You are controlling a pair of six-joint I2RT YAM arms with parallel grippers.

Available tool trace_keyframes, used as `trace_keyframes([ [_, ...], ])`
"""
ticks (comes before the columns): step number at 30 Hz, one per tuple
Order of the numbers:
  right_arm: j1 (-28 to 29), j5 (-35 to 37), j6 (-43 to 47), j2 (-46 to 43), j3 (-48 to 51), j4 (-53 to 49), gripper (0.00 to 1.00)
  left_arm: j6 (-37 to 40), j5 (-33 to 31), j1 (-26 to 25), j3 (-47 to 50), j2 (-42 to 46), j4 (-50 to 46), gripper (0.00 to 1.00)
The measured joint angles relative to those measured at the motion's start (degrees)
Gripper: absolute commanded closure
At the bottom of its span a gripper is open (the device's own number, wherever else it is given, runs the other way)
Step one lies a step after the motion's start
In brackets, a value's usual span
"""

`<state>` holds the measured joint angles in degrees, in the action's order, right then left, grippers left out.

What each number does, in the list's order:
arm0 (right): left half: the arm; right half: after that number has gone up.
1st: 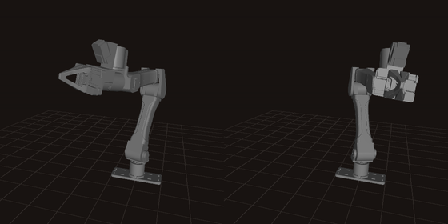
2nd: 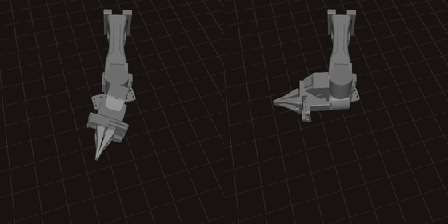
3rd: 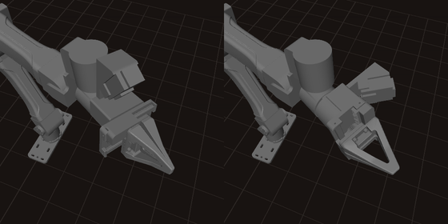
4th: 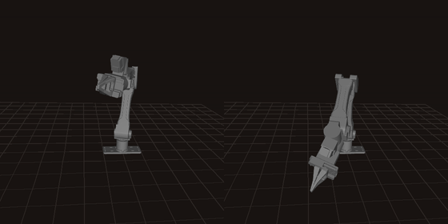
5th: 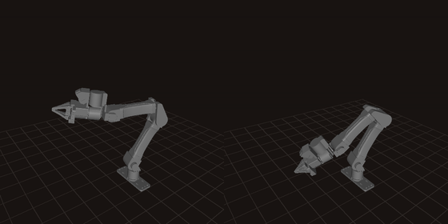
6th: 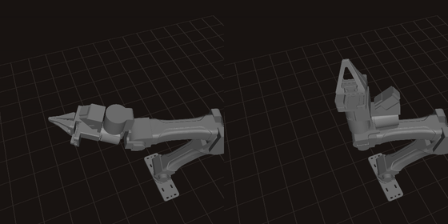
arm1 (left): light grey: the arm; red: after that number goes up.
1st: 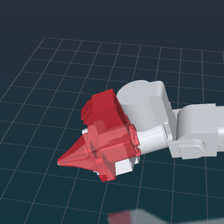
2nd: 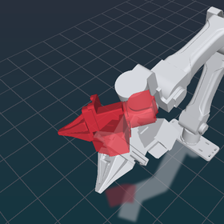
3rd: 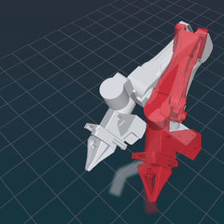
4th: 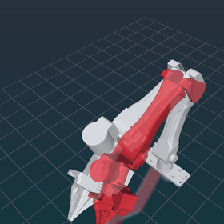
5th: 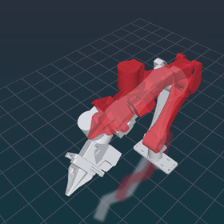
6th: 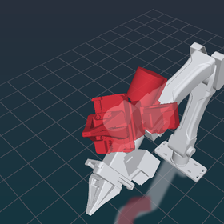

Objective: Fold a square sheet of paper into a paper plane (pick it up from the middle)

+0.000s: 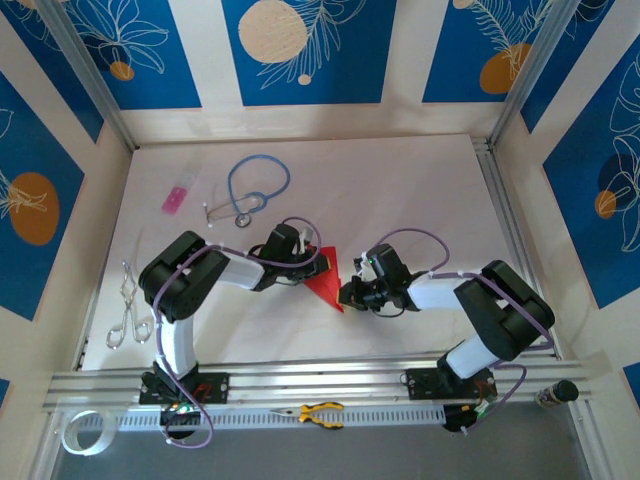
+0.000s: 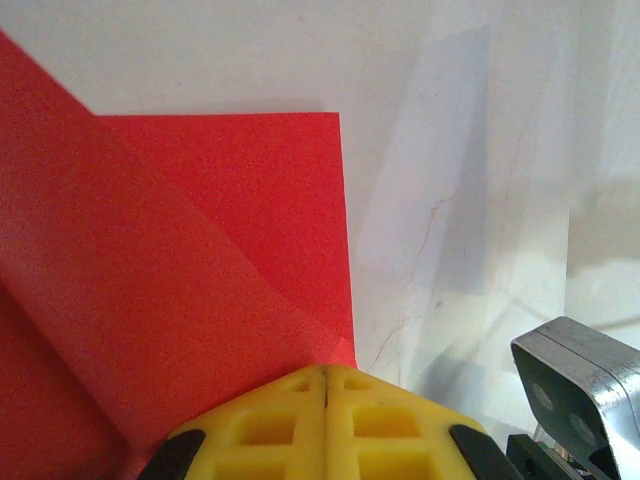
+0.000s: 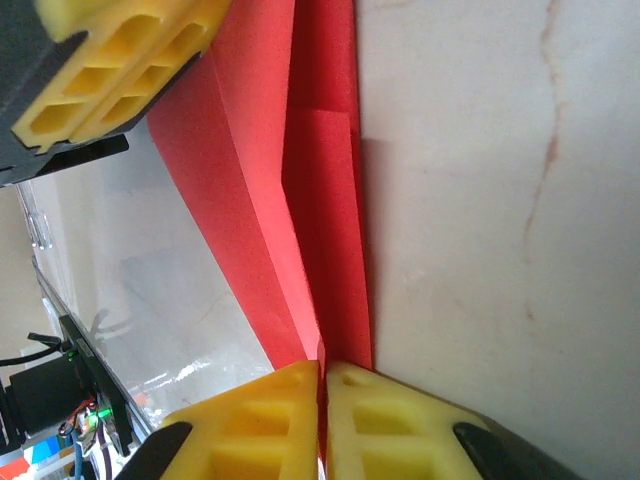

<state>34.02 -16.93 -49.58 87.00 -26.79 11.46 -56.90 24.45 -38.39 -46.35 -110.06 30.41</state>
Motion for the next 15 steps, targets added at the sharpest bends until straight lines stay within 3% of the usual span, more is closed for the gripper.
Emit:
trace_keyframes([
  [11,0.0,-0.2,1.7,-2.0,0.7,-3.7,0.93,0.0,0.0,0.0,0.0,0.0,0.0,0.95],
  [15,0.0,-0.2,2.4,-2.0,0.7,-4.1,0.89,-0.2,0.0,0.0,0.0,0.0,0.0,0.95],
])
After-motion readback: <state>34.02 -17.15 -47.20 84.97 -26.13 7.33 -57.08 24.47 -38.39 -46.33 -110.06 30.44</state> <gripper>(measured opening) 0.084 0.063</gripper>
